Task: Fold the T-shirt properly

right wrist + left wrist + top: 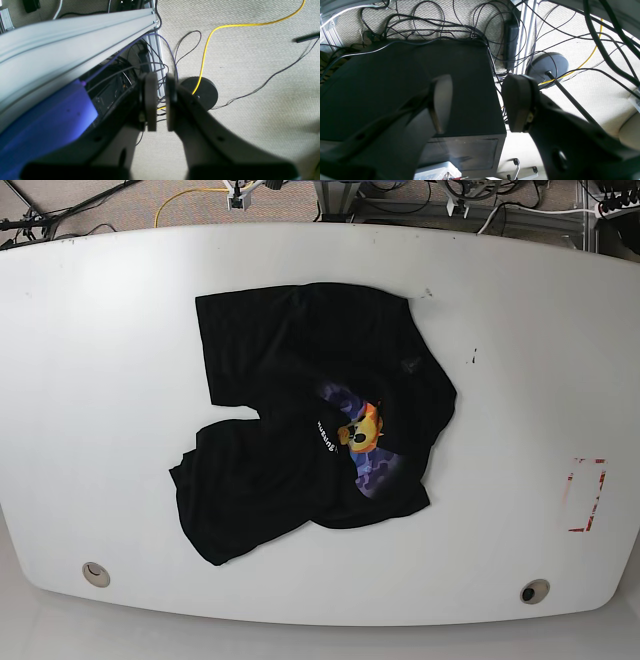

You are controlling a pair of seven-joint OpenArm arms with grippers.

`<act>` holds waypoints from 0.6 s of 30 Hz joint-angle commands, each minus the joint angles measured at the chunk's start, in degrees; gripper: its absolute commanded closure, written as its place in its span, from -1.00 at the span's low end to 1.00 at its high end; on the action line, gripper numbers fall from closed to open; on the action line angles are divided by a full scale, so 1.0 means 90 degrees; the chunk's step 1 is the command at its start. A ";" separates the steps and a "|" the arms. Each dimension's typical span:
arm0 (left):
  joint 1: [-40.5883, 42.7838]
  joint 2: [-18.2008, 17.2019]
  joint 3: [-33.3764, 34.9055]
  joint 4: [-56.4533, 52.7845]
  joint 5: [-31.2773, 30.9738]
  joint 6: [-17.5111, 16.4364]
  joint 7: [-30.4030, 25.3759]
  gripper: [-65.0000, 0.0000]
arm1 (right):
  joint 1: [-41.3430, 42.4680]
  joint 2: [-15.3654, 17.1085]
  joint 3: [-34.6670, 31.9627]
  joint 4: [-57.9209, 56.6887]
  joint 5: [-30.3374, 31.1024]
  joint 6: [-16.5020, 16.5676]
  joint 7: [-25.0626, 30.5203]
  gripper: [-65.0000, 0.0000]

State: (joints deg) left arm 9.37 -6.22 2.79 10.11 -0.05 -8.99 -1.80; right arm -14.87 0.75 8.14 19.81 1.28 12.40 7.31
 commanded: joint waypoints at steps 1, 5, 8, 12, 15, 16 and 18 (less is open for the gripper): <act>0.0053 -0.0011 0.0010 -0.0007 -0.0012 0.0058 -0.0117 0.01 | -0.0114 -0.0025 0.0025 0.0030 0.0033 0.0016 0.0087 0.84; 0.0054 -0.0004 0.0010 -0.0003 -0.0012 0.0051 -0.0111 0.01 | -0.0126 -0.0027 0.0023 0.0041 0.0032 0.0025 0.0085 0.84; 0.0059 -0.0002 0.0020 0.0009 -0.0010 0.0056 -0.0123 0.01 | -0.0134 -0.0028 0.0028 0.0033 0.0031 0.0016 0.0093 0.84; 0.0074 -0.0019 0.0017 0.0008 -0.0017 0.0051 -0.0112 0.01 | -0.0175 -0.0019 0.0033 0.0051 0.0028 0.0006 0.0084 0.84; 0.0075 -0.0034 0.0009 0.0017 -0.0021 0.0051 -0.0118 0.00 | -0.0221 -0.0007 0.0024 0.0069 0.0019 -0.0007 0.0089 0.84; 0.0081 -0.0039 0.0017 0.0026 -0.0024 0.0050 -0.0117 0.00 | -0.0230 -0.0006 0.0025 0.0068 0.0018 -0.0011 0.0088 0.84; 0.0100 -0.0044 0.0027 0.0046 -0.0020 0.0051 -0.0121 0.00 | -0.0248 -0.0005 0.0025 0.0072 0.0020 -0.0009 0.0089 0.84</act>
State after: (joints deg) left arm 9.61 -6.22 2.92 10.26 -0.08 -8.78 -2.85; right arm -16.27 0.56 8.29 20.25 1.65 12.16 7.73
